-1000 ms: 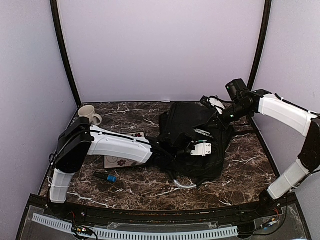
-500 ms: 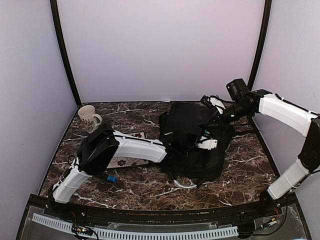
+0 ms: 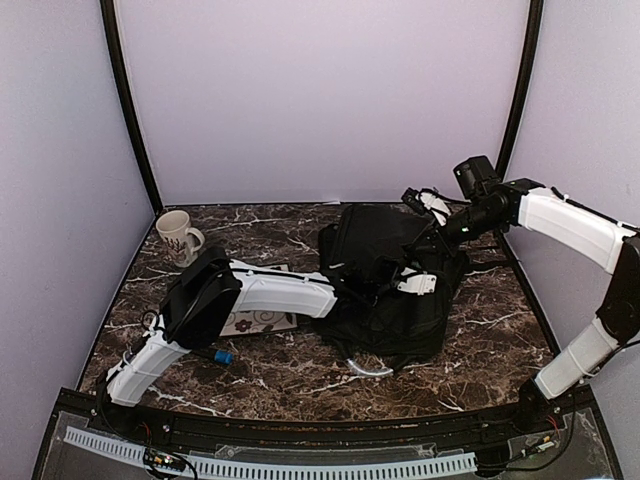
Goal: Pack the student bag
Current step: Place the glue stick in the second largest pocket of the bag, then move the pen to the center of the board.
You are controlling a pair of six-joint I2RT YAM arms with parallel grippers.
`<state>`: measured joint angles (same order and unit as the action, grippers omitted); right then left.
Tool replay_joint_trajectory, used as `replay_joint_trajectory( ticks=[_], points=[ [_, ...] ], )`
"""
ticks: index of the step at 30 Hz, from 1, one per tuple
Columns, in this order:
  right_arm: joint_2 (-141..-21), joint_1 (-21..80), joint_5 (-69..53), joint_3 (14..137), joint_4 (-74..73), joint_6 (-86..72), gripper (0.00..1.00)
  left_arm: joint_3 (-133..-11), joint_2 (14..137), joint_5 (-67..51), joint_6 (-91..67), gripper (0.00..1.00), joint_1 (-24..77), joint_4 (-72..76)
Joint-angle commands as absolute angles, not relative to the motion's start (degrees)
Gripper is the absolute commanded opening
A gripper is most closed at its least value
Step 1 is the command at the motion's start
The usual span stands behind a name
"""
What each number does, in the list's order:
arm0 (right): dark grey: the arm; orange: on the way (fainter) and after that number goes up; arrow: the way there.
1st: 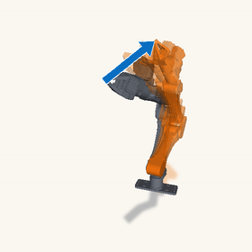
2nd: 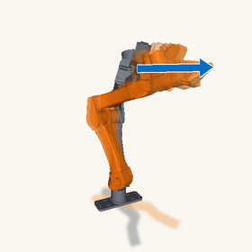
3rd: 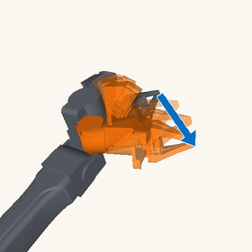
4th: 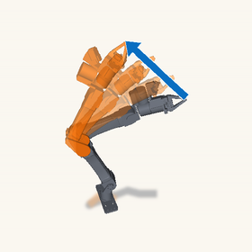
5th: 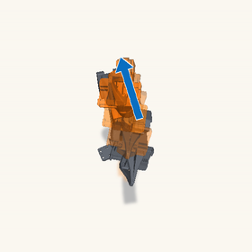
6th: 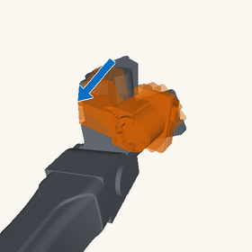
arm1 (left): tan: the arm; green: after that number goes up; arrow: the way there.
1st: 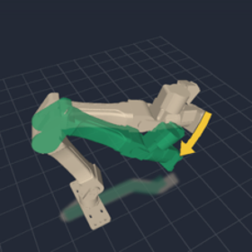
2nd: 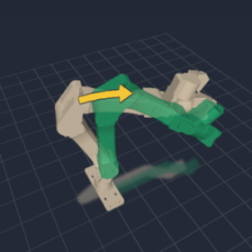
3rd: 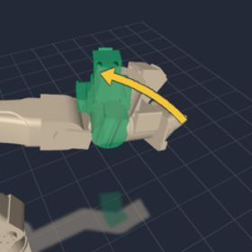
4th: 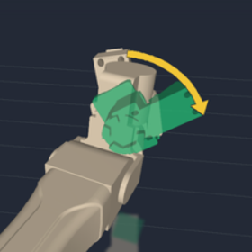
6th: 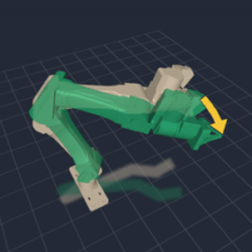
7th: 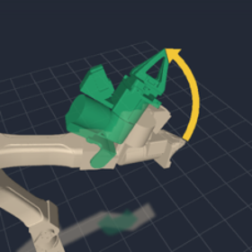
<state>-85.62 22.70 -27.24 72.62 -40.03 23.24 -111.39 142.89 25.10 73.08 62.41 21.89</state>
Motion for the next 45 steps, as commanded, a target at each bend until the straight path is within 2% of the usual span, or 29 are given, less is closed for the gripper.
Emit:
replay_joint_trajectory(
  ticks=[1,10,19,27,32,39,45],
  points=[
    [-84.7,22.9,-32.2,73.5,-37.8,23.0,0.0,-111.6,142.9,26.8,72.6,0.45,59.7,21.6],
    [-84.6,22.9,-31.9,72.8,-37.4,23.0,0.0,-104.6,135.7,28.1,73.1,0.48,62.0,27.6],
    [-84.6,22.7,-30.2,71.9,-35.9,23.3,0.0,-92.5,125.4,30.3,71.2,0.48,67.2,33.7],
    [-85.8,22.7,-28.3,69.8,-34.0,24.2,0.0,-80.8,114.6,32.3,63.6,0.48,71.4,32.0],
    [-86.1,22.7,-27.2,66.9,-31.9,25.0,0.0,-75.1,105.3,32.1,45.4,0.48,73.6,19.0],
    [-87.0,22.7,-26.8,63.5,-30.8,26.3,0.0,-70.4,95.3,32.3,7.0,0.46,73.8,-6.3],
    [-87.8,22.7,-28.2,63.4,-31.2,26.6,0.0,-68.0,89.4,37.8,-21.9,0.45,73.2,-27.8]
  ],
)
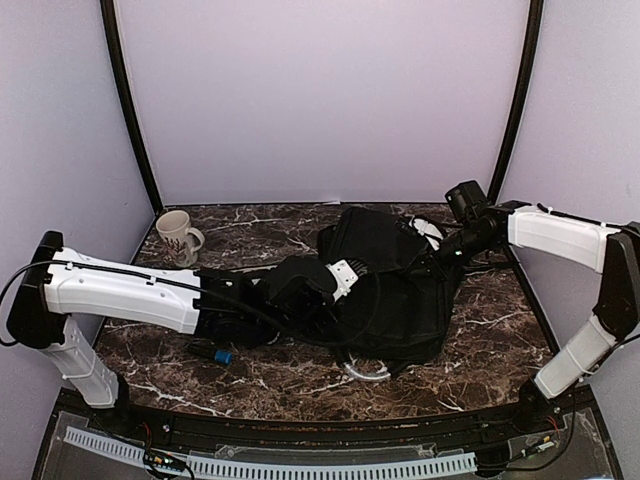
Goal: Pack the student bag
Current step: Move the pen to the center of the board.
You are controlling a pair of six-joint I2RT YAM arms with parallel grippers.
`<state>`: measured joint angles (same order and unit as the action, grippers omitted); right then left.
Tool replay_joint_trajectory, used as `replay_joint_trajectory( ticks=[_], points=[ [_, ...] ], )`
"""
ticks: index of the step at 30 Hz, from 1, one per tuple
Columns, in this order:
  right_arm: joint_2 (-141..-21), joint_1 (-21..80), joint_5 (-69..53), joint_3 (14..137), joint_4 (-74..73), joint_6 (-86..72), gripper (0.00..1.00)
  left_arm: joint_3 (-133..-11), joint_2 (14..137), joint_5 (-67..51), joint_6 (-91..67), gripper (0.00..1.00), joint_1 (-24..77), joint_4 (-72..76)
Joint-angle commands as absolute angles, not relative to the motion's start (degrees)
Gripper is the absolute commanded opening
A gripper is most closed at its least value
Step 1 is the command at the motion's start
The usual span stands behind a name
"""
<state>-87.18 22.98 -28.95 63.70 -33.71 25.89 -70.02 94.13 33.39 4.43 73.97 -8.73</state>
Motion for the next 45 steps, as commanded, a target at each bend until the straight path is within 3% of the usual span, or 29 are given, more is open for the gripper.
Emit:
replay_joint_trajectory(
  ticks=[1,8,13,24,45],
  points=[
    [-87.7,22.7,-28.4,63.4,-31.2,26.6,0.0,-67.6,88.3,37.4,-27.6,0.45,72.6,-30.8],
    [-87.1,22.7,-28.4,62.9,-31.2,26.9,0.0,-57.3,77.0,26.6,-60.5,0.48,62.1,-41.9],
    [-86.6,22.7,-28.4,62.5,-31.1,27.1,0.0,-48.9,69.8,22.3,-70.0,0.54,55.3,-40.9],
    [-86.4,22.7,-28.1,62.2,-31.1,27.4,0.0,-41.4,66.3,15.1,-78.2,0.59,48.0,-39.8],
    [-86.9,22.7,-27.9,61.9,-31.3,27.7,0.0,-42.2,78.4,5.6,-84.4,0.56,42.7,-41.2]
  ],
)
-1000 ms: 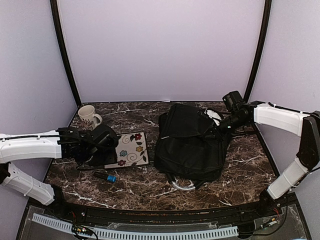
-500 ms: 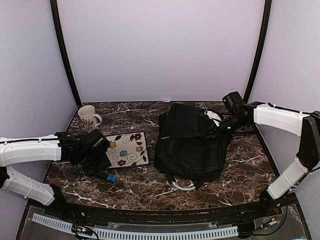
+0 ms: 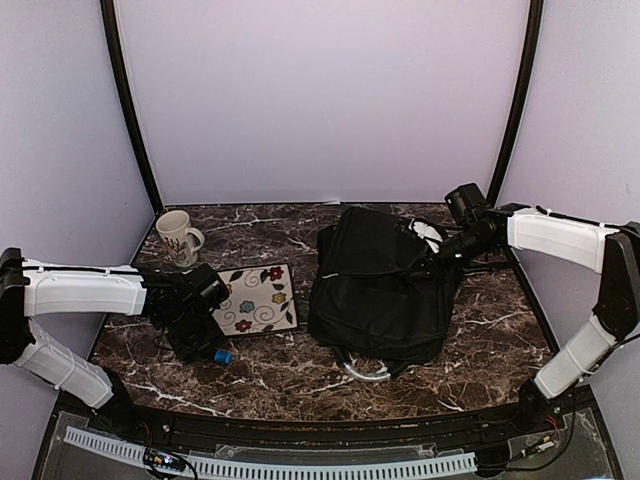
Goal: Pack the student bag
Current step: Move the pen to the center of the board.
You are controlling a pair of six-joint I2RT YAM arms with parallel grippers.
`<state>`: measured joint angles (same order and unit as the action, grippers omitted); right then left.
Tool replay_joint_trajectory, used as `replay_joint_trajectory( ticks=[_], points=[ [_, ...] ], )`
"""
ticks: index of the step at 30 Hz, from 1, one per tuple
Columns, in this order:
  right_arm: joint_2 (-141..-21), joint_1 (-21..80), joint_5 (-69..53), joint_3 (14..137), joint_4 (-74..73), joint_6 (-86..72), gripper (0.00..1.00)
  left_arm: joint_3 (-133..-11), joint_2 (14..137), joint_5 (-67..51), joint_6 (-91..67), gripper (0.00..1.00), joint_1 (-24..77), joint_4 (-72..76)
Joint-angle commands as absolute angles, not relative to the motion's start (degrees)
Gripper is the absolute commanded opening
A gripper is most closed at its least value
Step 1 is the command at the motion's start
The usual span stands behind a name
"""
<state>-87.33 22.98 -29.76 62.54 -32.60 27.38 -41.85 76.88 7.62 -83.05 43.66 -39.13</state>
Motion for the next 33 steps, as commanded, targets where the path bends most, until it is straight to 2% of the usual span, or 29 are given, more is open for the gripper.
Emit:
replay_joint_trajectory(
  ticks=[1,8,13,21,27,33],
  points=[
    [-86.9,22.7,-27.9,61.9,-31.3,27.8,0.0,-42.2,79.1,5.4,-84.4,0.55,42.5,-41.3],
    [-87.0,22.7,-28.0,61.9,-31.3,27.9,0.0,-41.4,80.1,4.9,-83.9,0.45,41.2,-40.1],
    [-86.9,22.7,-28.1,61.8,-31.4,28.0,0.0,-40.9,78.7,5.9,-82.5,0.41,39.3,-42.4],
    [-87.1,22.7,-28.5,62.0,-31.6,28.1,0.0,-40.7,76.6,4.7,-70.1,0.37,29.1,-45.6],
    [-87.0,22.7,-28.2,61.9,-31.6,28.1,0.0,-42.6,76.4,-1.8,-66.8,0.49,28.1,-41.9],
    [-87.3,22.7,-28.2,61.9,-31.6,28.1,0.0,-41.4,77.3,-7.2,-69.3,0.48,28.3,-38.7]
  ],
)
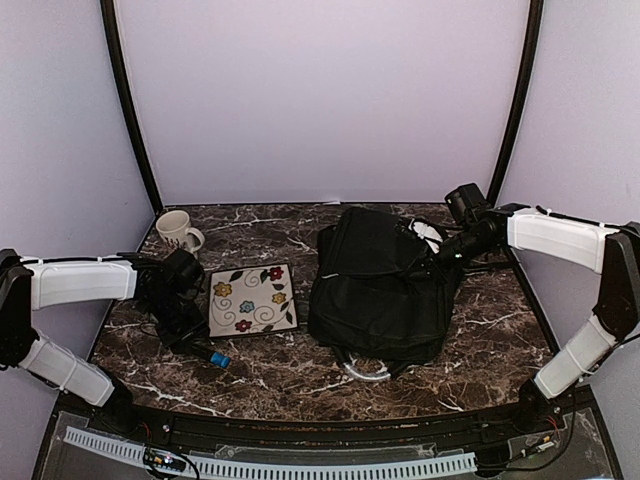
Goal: Pack the student bag
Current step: Move the pen to the center of the board.
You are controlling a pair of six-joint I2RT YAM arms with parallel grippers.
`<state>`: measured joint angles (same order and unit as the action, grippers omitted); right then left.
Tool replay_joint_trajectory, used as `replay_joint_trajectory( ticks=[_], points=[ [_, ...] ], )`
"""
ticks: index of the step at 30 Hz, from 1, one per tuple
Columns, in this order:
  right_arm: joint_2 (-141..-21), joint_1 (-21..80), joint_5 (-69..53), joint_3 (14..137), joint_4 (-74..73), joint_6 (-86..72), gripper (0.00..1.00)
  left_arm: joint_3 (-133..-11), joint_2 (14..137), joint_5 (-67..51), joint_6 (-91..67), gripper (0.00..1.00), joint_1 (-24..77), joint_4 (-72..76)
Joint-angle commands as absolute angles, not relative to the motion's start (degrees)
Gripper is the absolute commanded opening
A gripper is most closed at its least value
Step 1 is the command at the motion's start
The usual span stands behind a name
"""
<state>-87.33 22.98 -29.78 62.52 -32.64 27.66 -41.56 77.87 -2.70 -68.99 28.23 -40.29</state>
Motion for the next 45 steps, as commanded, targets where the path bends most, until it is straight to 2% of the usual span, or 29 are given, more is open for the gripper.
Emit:
replay_joint_trajectory(
  ticks=[1,10,17,30,42,45],
  points=[
    [-87.3,22.7,-28.2,61.9,-31.6,28.1,0.0,-40.9,77.3,-7.4,-69.7,0.48,28.3,-38.2],
    [-87.8,22.7,-28.2,62.0,-31.7,28.2,0.0,-39.6,79.5,-9.4,-69.3,0.41,28.7,-35.6],
    [-87.9,22.7,-28.2,62.0,-31.8,28.3,0.0,-41.0,82.4,-11.9,-65.8,0.39,28.7,-38.4],
    [-88.2,22.7,-28.3,62.2,-32.1,28.5,0.0,-43.8,76.0,-10.3,-68.1,0.44,28.8,-46.7],
    [-88.2,22.7,-28.3,62.1,-32.1,28.5,0.0,-41.8,82.0,-12.3,-66.7,0.45,28.9,-41.1],
    [-88.3,22.7,-28.2,62.2,-32.1,28.5,0.0,-42.2,82.8,-10.6,-65.7,0.42,28.8,-41.8]
  ],
)
